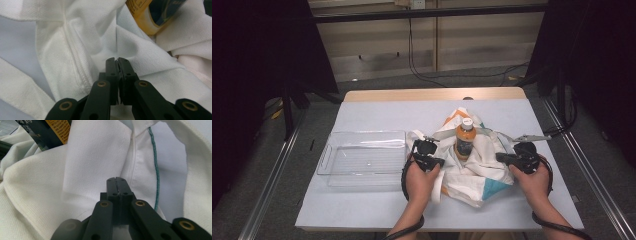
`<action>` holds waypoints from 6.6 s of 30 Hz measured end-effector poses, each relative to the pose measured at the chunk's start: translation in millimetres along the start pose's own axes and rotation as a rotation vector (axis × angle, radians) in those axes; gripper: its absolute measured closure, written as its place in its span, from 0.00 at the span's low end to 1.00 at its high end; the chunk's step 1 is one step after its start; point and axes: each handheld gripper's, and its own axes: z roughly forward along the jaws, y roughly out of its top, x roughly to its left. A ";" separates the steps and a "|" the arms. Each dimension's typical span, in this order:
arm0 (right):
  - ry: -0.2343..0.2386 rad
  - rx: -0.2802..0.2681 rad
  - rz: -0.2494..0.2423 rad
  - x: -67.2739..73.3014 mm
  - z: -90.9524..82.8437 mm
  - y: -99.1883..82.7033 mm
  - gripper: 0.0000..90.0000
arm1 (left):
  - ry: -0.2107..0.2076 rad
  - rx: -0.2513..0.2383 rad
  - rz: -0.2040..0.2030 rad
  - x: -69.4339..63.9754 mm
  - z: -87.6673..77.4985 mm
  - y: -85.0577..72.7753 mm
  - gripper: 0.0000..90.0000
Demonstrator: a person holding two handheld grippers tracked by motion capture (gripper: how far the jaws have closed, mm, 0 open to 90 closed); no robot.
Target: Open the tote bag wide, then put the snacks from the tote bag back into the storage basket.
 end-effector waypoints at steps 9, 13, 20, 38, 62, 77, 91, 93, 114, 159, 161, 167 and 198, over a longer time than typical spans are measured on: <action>0.011 -0.030 0.004 -1.5 -14.5 3.0 0.95 | -0.022 -0.030 -0.006 -1.6 -13.5 9.3 0.92; 0.010 -0.039 -0.009 -5.1 -22.8 3.9 0.93 | -0.036 -0.048 -0.016 -1.3 -16.4 12.6 0.86; -0.009 -0.067 0.013 -14.7 -38.4 -2.3 0.85 | -0.032 -0.067 -0.013 -3.3 -24.0 18.6 0.73; -0.072 -0.091 0.041 -28.8 -63.1 -11.9 0.61 | -0.029 -0.124 0.031 -7.3 -28.8 31.8 0.37; -0.093 -0.055 0.072 -32.7 -62.0 -12.4 0.22 | -0.051 -0.176 0.061 -21.0 -27.6 47.6 0.19; -0.079 -0.056 0.092 -30.9 -61.2 -8.6 0.11 | -0.101 -0.179 0.084 -29.6 -25.7 58.4 0.10; -0.056 -0.046 0.080 -28.1 -60.2 -6.6 0.05 | -0.112 -0.158 0.115 -36.8 -19.4 68.1 0.05; -0.057 -0.044 0.073 -27.4 -60.1 -6.1 0.05 | -0.115 -0.158 0.112 -39.1 -18.1 69.9 0.05; -0.041 -0.032 0.059 -25.3 -57.0 -6.5 0.06 | -0.060 -0.171 0.113 -41.0 -6.9 82.2 0.14; -0.022 -0.052 0.055 -24.1 -62.0 -1.3 0.05 | 0.001 -0.044 0.083 -57.0 -4.6 98.8 0.33; -0.020 -0.052 0.057 -23.8 -62.3 -0.8 0.05 | -0.003 -0.035 0.079 -55.4 -6.5 99.7 0.33; -0.021 -0.057 0.052 -23.0 -63.0 0.3 0.05 | -0.011 0.008 0.076 -53.3 -12.5 104.2 0.34; 0.008 -0.072 0.034 -20.6 -63.6 1.8 0.04 | -0.019 0.129 0.094 -57.3 -57.6 137.9 0.34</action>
